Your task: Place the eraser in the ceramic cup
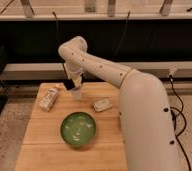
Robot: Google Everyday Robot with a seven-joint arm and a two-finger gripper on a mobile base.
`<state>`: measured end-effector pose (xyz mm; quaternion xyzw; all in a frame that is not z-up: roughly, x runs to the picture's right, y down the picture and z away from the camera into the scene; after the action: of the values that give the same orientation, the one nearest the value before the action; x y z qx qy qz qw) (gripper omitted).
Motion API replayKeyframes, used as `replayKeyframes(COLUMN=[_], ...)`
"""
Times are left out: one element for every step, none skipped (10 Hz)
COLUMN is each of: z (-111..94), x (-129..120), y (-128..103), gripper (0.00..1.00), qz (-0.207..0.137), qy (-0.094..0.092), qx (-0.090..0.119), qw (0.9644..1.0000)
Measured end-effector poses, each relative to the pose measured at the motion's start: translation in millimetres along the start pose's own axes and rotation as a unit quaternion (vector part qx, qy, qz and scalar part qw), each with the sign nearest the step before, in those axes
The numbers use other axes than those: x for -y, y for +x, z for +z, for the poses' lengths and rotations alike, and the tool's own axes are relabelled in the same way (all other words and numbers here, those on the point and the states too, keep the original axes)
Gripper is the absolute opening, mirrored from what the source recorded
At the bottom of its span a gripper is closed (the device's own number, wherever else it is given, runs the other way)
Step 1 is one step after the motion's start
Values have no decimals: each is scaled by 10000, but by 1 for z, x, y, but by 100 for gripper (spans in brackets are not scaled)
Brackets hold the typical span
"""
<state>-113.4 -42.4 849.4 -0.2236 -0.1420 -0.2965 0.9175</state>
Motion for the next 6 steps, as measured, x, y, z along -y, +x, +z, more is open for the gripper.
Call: replayKeyframes(z=[4, 8, 12, 14, 16, 17], x=[1, 2, 4, 6, 6, 5], y=[2, 5, 5, 5, 7, 8], gripper=[8, 17, 28, 37, 48, 57], qz=[0, -5, -18, -28, -30, -28], qy=[-34, -67, -107, -120, -157, -181], qx=[-13, -36, -25, -23, -24, -22], qw=[10000, 10000, 9999, 9999, 9999, 9998])
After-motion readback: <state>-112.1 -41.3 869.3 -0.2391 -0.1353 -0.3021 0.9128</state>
